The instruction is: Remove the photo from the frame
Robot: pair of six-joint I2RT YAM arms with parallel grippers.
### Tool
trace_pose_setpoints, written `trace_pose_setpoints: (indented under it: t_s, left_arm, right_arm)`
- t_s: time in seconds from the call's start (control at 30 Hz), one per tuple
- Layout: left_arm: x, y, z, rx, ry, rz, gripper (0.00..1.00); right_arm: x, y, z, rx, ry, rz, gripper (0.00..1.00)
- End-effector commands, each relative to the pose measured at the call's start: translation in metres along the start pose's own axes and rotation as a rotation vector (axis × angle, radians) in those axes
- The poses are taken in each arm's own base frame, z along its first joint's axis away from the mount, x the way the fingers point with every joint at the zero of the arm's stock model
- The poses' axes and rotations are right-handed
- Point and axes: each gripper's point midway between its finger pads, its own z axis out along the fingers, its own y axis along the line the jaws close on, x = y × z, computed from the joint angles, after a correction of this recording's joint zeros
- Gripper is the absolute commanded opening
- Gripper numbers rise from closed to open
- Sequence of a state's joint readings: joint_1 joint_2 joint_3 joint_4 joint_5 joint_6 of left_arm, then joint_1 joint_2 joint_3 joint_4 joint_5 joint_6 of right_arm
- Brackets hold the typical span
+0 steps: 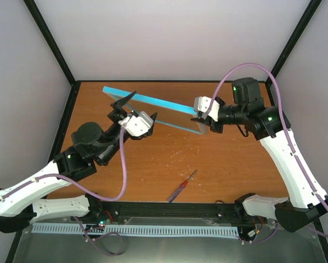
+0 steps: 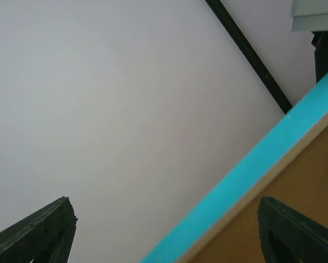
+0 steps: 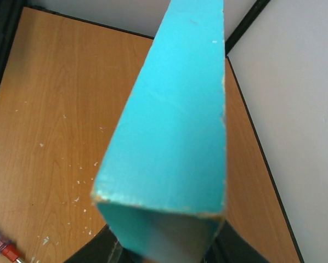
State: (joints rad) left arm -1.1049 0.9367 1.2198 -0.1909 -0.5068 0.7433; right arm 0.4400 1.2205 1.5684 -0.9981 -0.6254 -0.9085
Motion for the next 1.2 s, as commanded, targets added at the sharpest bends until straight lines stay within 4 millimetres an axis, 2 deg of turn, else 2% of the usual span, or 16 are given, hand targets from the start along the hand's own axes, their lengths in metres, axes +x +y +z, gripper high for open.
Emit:
trace_pose_setpoints:
  t_s: [0.0,0.07,0.23,0.3,0.4,0.47,0.53,0.7,0.83,0.93,1.07,1.17]
  left_arm:
    - [0.009,0.018,-0.008,-0.123,-0.041,-0.199,0.90]
    - [0.026,0.012,-0.005,-0.128,-0.008,-0.292,0.90]
    - [0.083,-0.003,0.011,-0.173,0.137,-0.489,0.89]
    - [0.106,-0.003,0.016,-0.186,0.187,-0.595,0.89]
    - [0.166,0.003,0.020,-0.307,0.284,-0.762,0.89]
    - [0.196,-0.005,0.023,-0.305,0.281,-0.834,0.89]
    - [0.211,-0.007,0.026,-0.293,0.225,-0.924,0.91]
    - [0.259,0.008,0.042,-0.267,0.164,-1.064,0.90]
    - [0.242,0.001,0.059,-0.118,0.016,-0.967,0.84]
    - [0.236,-0.003,0.074,-0.047,-0.010,-0.894,0.78]
    - [0.216,-0.020,0.086,0.123,-0.066,-0.802,0.73]
    - [0.222,-0.014,0.096,0.099,-0.052,-0.781,0.71]
  right_arm:
    - [-0.006,-0.027,-0.009,0.101,-0.016,0.046,0.03]
    - [0.000,-0.032,-0.011,0.115,-0.009,0.073,0.03]
    - [0.016,-0.042,-0.023,0.124,-0.020,0.145,0.03]
    - [0.026,-0.045,-0.027,0.127,-0.021,0.174,0.03]
    - [0.038,-0.048,-0.033,0.114,-0.050,0.234,0.03]
    - [0.049,-0.047,-0.033,0.099,-0.055,0.261,0.03]
    - [0.057,-0.047,-0.031,0.094,-0.053,0.282,0.03]
    - [0.064,-0.057,-0.039,0.057,-0.093,0.391,0.03]
    - [0.060,-0.065,-0.048,0.027,-0.116,0.437,0.03]
    - [0.060,-0.070,-0.053,0.021,-0.120,0.463,0.03]
    - [0.058,-0.069,-0.056,0.007,-0.122,0.466,0.03]
    - [0.058,-0.070,-0.056,-0.006,-0.125,0.463,0.03]
